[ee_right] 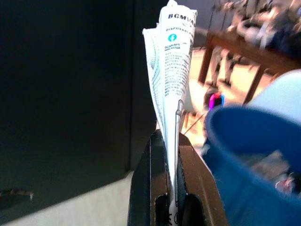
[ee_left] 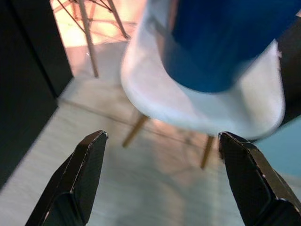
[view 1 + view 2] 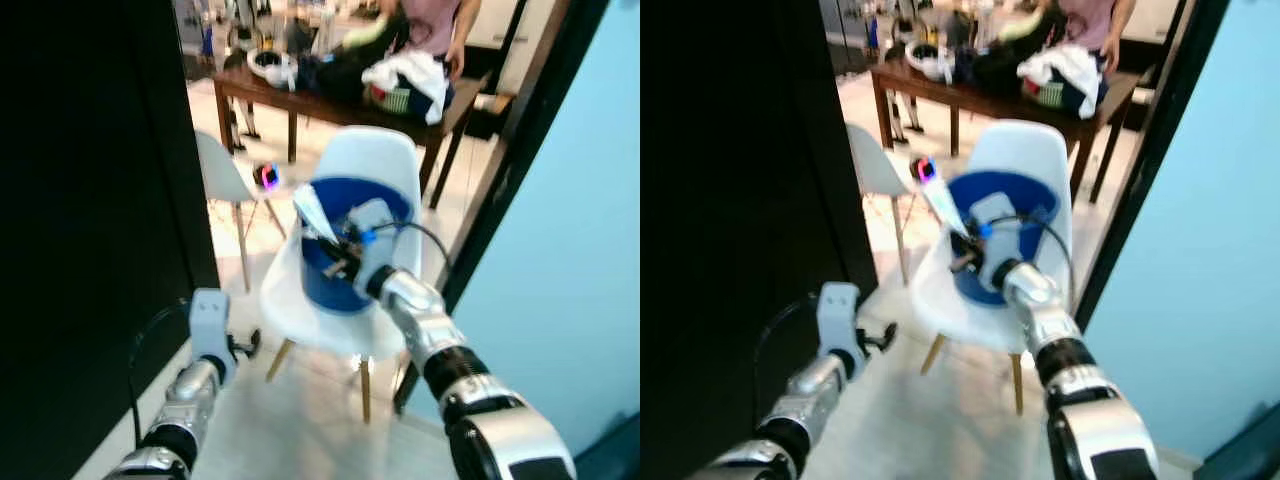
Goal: Clean up the room
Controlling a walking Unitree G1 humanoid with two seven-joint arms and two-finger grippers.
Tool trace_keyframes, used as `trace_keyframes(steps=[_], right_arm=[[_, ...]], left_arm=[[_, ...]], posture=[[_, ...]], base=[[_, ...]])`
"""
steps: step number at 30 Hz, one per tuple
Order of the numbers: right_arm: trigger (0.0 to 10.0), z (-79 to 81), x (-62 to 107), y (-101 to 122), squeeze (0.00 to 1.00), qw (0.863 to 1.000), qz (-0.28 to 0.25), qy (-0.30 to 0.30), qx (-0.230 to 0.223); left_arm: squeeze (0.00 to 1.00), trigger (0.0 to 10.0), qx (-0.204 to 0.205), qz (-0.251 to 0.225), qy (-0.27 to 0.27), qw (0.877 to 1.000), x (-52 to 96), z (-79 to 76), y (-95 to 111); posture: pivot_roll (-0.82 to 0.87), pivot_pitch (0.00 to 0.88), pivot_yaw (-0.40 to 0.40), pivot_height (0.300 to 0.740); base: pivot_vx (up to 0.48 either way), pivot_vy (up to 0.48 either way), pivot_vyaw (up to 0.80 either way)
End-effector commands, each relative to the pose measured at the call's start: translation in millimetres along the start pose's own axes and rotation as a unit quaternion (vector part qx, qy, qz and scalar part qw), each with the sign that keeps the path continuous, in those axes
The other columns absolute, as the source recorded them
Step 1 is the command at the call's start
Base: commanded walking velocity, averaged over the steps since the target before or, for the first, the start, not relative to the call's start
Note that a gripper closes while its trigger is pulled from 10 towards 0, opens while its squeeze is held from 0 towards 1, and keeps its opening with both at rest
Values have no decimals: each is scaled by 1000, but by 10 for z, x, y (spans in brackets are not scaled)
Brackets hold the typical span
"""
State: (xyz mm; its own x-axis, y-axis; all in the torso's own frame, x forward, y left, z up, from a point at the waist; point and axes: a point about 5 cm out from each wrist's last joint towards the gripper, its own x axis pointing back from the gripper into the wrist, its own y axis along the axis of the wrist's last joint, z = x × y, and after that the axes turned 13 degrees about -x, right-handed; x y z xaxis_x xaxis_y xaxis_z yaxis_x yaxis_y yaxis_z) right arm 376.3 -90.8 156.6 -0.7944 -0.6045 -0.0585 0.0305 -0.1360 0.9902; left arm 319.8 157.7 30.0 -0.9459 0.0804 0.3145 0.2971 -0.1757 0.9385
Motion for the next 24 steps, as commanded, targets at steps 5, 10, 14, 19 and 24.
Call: trace_keyframes(steps=[5, 10, 14, 19, 24], right_arm=[[10000, 80, -59, -10, 0, 1000, 12, 7, 4], [10000, 32, -46, -15, 0, 1000, 17, -11, 3], [10000, 34, -41, -38, 0, 1000, 22, -13, 2], [10000, 47, -48, -43, 0, 1000, 25, -13, 3], [10000, 3, -45, -78, 0, 998, 48, -39, 28]], left_arm=[[0, 10000, 3, 7, 8, 1000, 21, 67, -45], [0, 10000, 3, 6, 8, 1000, 18, 71, -34], [0, 10000, 4, 7, 9, 1000, 19, 77, -35], [0, 10000, 3, 8, 9, 1000, 19, 75, -39], [0, 10000, 2, 8, 10, 1000, 16, 68, -35]], posture=[[96, 0, -36, 740], [93, 0, -33, 740], [92, 0, -30, 740], [91, 0, -29, 740], [92, 0, -30, 740]], base=[[352, 0, -154], [352, 0, -306], [352, 0, 0], [352, 0, 0], [349, 0, 0]])
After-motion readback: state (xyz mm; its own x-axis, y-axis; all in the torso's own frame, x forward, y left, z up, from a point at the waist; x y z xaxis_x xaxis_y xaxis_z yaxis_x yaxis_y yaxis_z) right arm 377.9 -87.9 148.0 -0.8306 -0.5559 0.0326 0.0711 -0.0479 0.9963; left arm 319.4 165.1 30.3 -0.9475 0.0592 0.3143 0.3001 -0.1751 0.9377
